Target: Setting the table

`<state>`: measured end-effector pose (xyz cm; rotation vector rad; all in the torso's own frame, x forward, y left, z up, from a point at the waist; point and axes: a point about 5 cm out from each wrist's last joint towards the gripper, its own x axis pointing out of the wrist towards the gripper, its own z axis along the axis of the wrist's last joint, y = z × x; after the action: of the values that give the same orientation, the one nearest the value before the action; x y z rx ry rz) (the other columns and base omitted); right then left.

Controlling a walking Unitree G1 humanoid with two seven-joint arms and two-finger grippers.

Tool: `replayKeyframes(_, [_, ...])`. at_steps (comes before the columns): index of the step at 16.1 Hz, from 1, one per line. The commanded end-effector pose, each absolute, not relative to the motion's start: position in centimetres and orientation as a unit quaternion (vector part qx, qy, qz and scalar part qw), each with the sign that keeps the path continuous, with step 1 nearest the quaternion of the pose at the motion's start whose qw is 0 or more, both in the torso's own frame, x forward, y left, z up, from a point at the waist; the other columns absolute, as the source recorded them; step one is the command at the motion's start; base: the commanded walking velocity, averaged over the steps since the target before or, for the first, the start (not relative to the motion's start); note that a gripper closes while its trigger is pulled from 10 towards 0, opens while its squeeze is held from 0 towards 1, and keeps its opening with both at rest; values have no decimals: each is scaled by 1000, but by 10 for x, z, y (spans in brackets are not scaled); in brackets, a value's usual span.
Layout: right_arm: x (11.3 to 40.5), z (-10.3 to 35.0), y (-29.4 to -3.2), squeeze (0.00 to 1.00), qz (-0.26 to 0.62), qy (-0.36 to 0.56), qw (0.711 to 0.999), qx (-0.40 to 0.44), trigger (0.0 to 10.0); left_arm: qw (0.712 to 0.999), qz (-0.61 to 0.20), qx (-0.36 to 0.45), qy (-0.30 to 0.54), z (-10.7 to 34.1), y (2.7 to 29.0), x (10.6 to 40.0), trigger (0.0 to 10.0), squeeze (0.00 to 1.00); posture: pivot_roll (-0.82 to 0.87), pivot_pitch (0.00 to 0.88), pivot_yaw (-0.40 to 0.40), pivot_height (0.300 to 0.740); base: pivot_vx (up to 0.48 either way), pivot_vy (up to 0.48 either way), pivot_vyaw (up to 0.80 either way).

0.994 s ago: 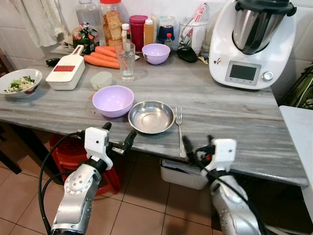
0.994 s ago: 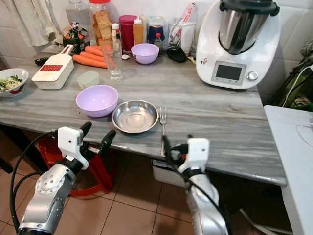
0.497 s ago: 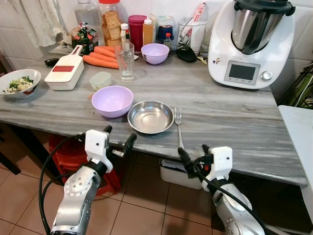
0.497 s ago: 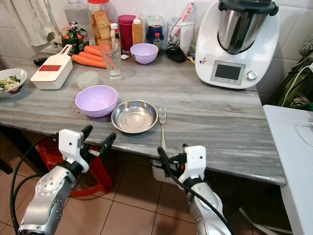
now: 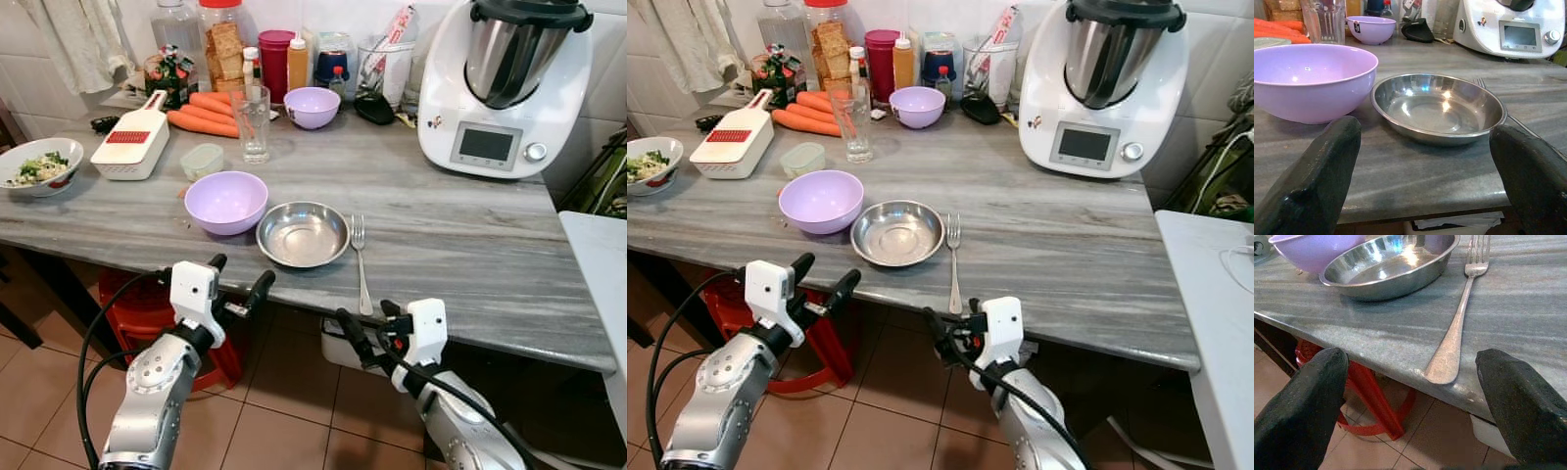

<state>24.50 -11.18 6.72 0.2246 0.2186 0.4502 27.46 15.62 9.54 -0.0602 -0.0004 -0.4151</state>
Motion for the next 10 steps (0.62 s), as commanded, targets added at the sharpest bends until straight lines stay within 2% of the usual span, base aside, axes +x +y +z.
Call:
replayKeyframes(1, [245,69,-110,63,229,109,961,115,10000,978,-206,-26,3,96,157,276,10000,0,29,0,10,740,0,0,0])
replayKeyframes(3, [246,68,-110,4,229,112,960,115,10000,978,-207,-26,3,96,157,276,10000,0,31,0,11,740,0,0,0])
replayKeyframes(10, [250,66,-105,0,233,113,959,113,10000,974,-224,-28,7,96,154,275,10000,0,34,0,15,740,0,0,0])
